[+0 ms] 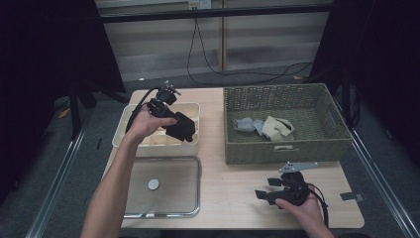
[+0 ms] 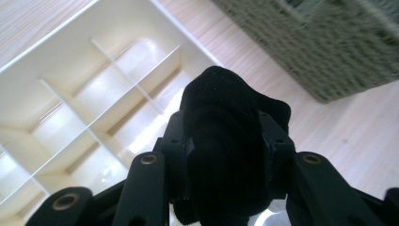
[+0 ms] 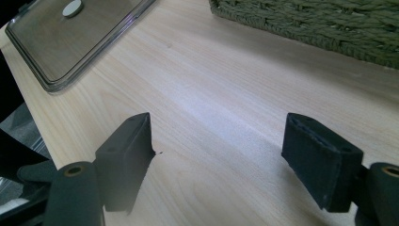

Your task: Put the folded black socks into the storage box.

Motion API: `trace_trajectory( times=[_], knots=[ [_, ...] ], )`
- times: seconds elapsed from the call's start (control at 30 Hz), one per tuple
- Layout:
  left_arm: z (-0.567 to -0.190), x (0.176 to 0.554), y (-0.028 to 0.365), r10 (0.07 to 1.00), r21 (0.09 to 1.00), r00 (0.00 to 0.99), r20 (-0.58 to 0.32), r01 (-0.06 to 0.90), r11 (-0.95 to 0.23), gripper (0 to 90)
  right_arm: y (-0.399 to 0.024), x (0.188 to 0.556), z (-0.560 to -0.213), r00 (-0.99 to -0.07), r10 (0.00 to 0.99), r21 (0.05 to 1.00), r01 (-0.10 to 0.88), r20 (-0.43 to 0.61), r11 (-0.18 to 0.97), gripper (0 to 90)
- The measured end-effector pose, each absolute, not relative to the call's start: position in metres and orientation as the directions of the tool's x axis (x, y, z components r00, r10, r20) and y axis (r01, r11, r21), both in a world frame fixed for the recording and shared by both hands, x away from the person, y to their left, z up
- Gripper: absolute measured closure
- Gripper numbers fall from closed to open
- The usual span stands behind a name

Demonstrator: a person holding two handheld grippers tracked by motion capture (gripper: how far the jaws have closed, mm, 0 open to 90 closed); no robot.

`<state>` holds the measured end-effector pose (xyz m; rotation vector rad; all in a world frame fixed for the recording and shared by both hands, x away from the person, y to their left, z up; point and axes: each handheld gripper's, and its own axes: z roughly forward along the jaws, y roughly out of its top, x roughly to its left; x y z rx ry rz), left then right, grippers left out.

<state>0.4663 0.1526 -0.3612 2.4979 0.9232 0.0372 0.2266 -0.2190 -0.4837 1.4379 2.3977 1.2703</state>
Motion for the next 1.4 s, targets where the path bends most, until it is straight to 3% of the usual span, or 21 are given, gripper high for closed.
trace_trajectory(
  times=[1.4],
  knots=[
    [-0.414, 0.468, 0.109, 0.562, 0.245, 0.814, -0.146, 0.58, -0.777, 66.1, -0.222, 0.228, -0.485, -0.551, 0.762, 0.669, 0.712, 0.34, 0.216, 23.6]
  ],
)
